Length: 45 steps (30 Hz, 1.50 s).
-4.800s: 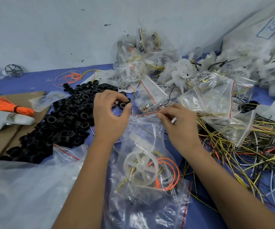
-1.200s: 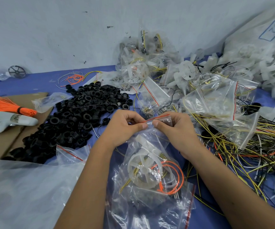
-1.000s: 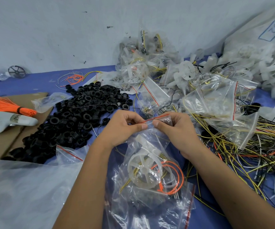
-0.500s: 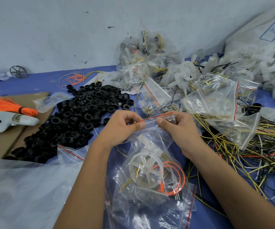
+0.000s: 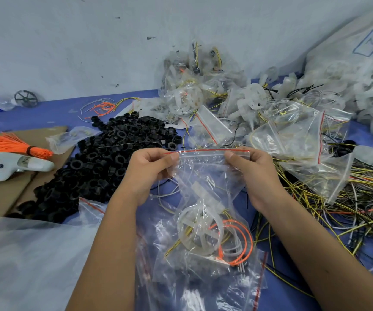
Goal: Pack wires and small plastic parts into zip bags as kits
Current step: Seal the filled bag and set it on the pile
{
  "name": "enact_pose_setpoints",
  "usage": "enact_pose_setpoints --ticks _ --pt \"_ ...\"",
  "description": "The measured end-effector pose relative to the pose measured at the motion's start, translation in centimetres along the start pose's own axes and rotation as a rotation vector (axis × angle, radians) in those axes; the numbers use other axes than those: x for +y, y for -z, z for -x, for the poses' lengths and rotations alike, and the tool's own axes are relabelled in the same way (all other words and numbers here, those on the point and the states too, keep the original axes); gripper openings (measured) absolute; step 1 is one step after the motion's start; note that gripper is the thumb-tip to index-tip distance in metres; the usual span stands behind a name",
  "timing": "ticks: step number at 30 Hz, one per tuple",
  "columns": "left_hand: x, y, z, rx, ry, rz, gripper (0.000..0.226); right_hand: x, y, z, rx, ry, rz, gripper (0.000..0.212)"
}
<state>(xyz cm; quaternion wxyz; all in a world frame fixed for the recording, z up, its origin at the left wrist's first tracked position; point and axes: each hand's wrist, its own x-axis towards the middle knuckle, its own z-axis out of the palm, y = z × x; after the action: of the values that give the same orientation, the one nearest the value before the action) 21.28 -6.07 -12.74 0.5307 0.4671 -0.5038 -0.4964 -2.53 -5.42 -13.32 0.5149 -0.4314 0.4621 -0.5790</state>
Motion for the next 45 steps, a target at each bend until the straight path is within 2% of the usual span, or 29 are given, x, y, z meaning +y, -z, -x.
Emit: enact_pose_setpoints --ticks 5,8,13,21,28,31,35,38,41,45 --pt "0.1 0.6 0.1 -0.027 0.033 0.090 0.013 0.0 0.1 -0.1 0.003 -0.017 -0.037 0.011" --pt "0.0 0.8 0.1 -0.008 0.012 0.064 0.013 0.0 0.1 -0.1 -0.011 -0.016 -0.042 0.017" --pt "0.0 0.7 0.1 -0.008 -0.061 0.009 0.013 0.2 0.2 -0.2 -0.008 -0.027 -0.061 0.008" --pt "-0.3 -0.2 0.0 -0.038 -0.065 -0.031 0.007 0.3 0.3 -0.3 -0.009 -0.051 -0.060 0.005" --pt "-0.2 -0.2 -0.1 -0.038 -0.132 -0.077 0.017 0.4 0.2 -0.3 -0.011 -0.043 -0.052 0.003" --pt "-0.1 -0.7 0.1 -0.067 -0.123 -0.074 0.004 0.4 0.2 -0.3 -0.021 -0.039 -0.030 0.003" --pt "-0.1 -1.0 0.1 -0.065 -0.161 -0.132 0.007 0.4 0.1 -0.2 -0.032 -0.036 -0.017 0.004" --pt "-0.2 -0.8 -0.1 -0.069 -0.180 -0.150 0.020 0.2 0.0 -0.1 -0.041 -0.025 -0.014 0.007" --pt "-0.2 -1.0 -0.1 -0.066 -0.149 -0.137 0.012 0.0 -0.1 0.1 -0.048 -0.016 -0.003 0.007" --pt "-0.4 -1.2 -0.1 -0.052 -0.151 -0.205 0.023 -0.2 -0.3 0.4 -0.057 -0.001 0.003 0.007"
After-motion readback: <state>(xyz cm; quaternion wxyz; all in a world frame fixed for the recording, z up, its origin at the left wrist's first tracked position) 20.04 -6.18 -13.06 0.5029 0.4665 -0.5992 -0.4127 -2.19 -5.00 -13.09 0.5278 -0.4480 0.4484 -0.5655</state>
